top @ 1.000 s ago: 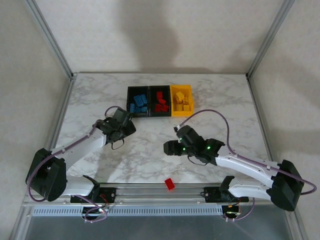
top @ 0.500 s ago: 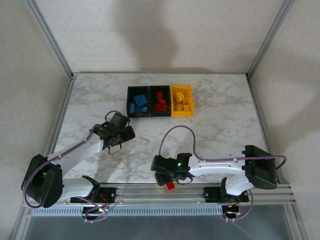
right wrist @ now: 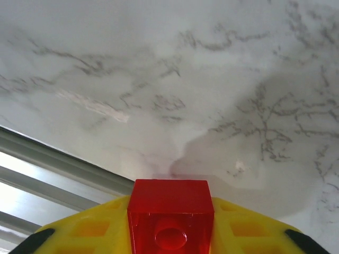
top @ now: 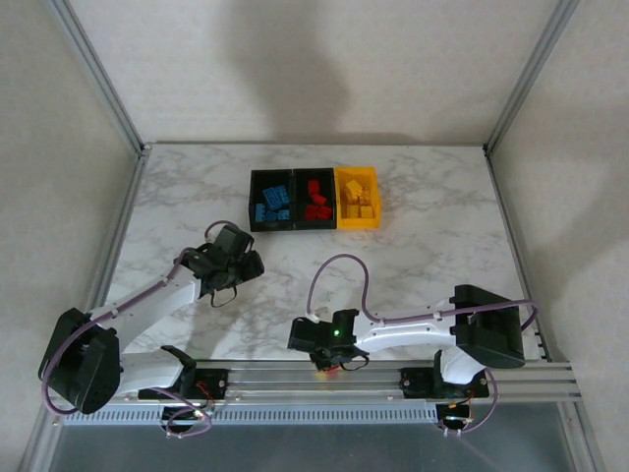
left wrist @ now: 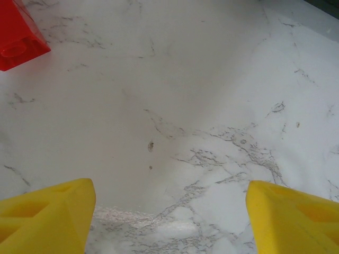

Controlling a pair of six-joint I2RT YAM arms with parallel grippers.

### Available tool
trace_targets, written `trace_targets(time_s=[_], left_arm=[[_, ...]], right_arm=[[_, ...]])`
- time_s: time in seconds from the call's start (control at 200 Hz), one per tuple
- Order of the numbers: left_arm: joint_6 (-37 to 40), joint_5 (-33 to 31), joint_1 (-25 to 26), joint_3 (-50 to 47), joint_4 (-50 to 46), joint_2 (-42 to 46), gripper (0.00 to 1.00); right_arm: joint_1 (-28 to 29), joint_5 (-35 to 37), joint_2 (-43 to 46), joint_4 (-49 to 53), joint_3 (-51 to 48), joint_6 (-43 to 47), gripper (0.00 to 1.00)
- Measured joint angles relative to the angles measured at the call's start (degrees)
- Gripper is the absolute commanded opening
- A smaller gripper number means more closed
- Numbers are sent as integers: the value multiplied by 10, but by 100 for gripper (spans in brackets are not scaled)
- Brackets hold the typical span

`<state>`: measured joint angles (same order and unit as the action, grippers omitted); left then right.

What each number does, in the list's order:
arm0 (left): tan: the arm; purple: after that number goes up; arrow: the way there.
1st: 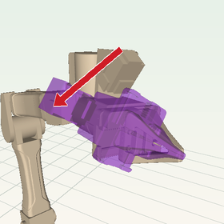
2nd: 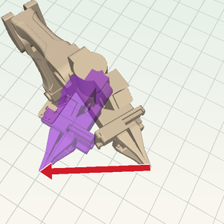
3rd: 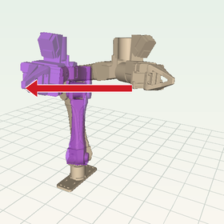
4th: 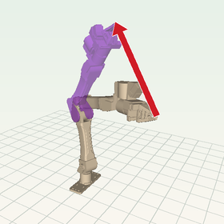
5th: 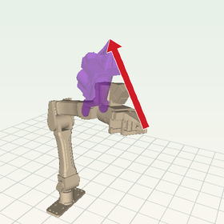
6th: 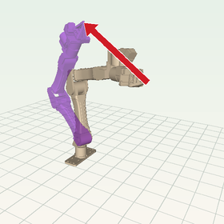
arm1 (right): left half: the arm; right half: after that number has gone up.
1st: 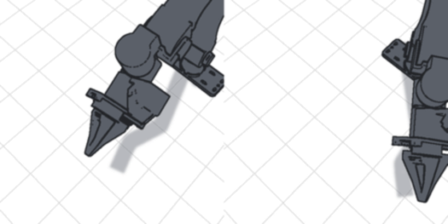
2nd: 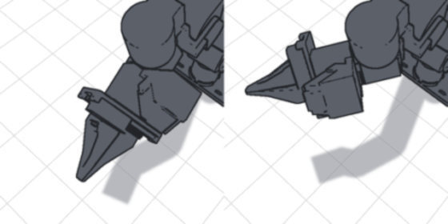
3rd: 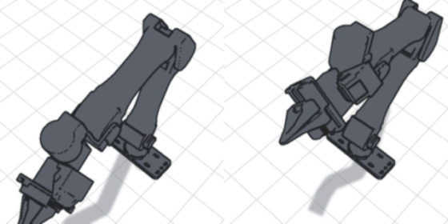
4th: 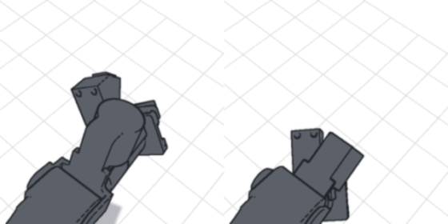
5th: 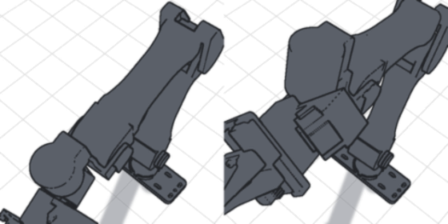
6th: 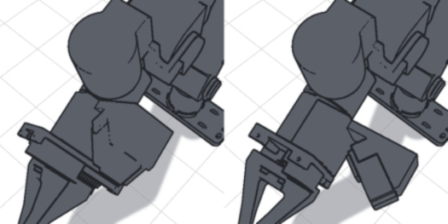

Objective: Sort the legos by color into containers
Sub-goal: Pick up the lego from the bottom-center of the table, then place the lego in the container.

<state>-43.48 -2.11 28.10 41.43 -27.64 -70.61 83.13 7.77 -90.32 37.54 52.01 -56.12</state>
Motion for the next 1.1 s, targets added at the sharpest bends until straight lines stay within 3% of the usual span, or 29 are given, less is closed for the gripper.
trace_targets(time_s=[0.225, 0.406, 0.571, 0.791, 1.096], left_arm=[[0, 3, 0, 0, 0, 4, 75], [-4, 19, 0, 0, 8, 30, 75], [-16, 34, 3, 3, 29, 57, 75], [-23, 41, 7, 26, 46, 64, 75], [-31, 41, 8, 29, 49, 63, 75]], right_arm=[[-43, 29, 30, 14, 18, 20, 33], [-167, 48, 80, 1, 68, 91, 34], [-284, 47, 74, -41, 138, 170, 35], [-392, 32, -33, -87, 260, 249, 35], [-464, -11, -220, -110, 418, 284, 35]])
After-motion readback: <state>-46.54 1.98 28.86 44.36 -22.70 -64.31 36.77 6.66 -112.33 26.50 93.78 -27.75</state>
